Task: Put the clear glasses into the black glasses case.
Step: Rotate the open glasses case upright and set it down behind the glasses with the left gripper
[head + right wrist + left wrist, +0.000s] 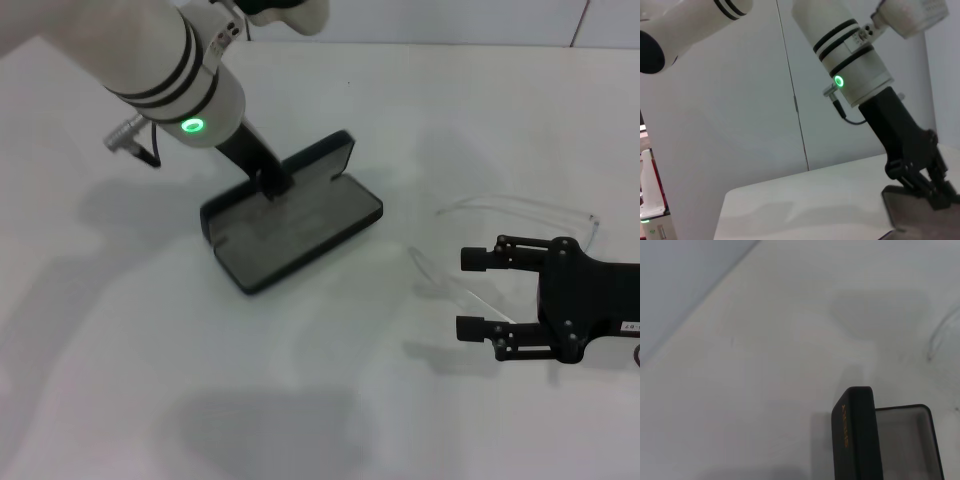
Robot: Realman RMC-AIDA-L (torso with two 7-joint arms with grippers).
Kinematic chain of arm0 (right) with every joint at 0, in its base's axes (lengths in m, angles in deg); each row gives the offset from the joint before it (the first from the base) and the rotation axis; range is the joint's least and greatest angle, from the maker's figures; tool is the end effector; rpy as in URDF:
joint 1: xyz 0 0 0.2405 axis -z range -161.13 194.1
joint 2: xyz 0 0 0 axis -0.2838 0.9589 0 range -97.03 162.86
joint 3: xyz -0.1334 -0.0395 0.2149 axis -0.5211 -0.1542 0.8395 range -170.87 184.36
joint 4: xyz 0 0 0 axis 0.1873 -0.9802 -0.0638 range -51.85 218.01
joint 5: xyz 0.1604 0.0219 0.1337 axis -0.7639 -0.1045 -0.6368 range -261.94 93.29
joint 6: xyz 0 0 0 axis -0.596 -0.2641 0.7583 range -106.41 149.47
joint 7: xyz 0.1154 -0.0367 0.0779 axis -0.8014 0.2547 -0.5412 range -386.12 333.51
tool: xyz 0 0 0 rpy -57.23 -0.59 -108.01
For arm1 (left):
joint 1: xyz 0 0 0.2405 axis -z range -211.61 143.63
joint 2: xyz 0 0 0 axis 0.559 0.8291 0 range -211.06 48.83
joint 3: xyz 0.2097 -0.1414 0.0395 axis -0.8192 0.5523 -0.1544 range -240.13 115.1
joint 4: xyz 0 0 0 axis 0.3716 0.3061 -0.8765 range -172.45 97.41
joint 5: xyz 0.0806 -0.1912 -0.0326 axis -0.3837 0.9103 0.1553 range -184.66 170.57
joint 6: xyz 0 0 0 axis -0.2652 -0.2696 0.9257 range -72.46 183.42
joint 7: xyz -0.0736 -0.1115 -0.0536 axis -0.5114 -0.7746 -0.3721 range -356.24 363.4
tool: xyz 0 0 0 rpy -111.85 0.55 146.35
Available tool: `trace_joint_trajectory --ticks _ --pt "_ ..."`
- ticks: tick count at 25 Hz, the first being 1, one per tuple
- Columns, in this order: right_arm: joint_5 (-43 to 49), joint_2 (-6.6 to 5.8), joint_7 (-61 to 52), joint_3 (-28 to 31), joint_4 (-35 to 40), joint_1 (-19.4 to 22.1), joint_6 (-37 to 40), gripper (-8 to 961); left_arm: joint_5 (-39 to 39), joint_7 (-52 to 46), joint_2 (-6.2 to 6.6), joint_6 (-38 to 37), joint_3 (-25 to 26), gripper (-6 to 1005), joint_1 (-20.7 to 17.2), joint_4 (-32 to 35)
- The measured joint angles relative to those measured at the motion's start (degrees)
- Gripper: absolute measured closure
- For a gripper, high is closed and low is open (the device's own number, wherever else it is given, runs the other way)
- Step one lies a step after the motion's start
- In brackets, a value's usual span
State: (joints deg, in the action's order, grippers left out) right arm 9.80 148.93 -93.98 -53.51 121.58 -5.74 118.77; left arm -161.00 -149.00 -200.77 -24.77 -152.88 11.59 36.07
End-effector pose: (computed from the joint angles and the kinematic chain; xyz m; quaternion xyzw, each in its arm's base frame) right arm 0.2522 0.2838 -0.0019 -0.9460 0.0958 0.3035 0.0615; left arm -0.1138 0.3854 -0.0345 -0.9304 -0.2100 0.1963 0.2275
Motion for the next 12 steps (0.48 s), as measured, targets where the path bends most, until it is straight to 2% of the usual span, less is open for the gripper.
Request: trace_joint_trajectory --ticks 6,9,12 --pt "-1.5 0.0 0.4 -0.5 -0.5 0.0 -0.1 203 2.3 20.4 -0.2 3.6 -0.8 781 -4.2 7.2" --pt "-2.3 -0.06 1.4 -0.5 -2.0 -0.1 0.2 203 5.0 29.6 -0.22 4.1 -1.8 784 -5.1 8.2" --pt "-2.4 -0.06 1.5 -0.6 -2.2 0.0 0.4 203 5.5 34.1 -0.23 4.6 -2.4 786 -4.9 7.9"
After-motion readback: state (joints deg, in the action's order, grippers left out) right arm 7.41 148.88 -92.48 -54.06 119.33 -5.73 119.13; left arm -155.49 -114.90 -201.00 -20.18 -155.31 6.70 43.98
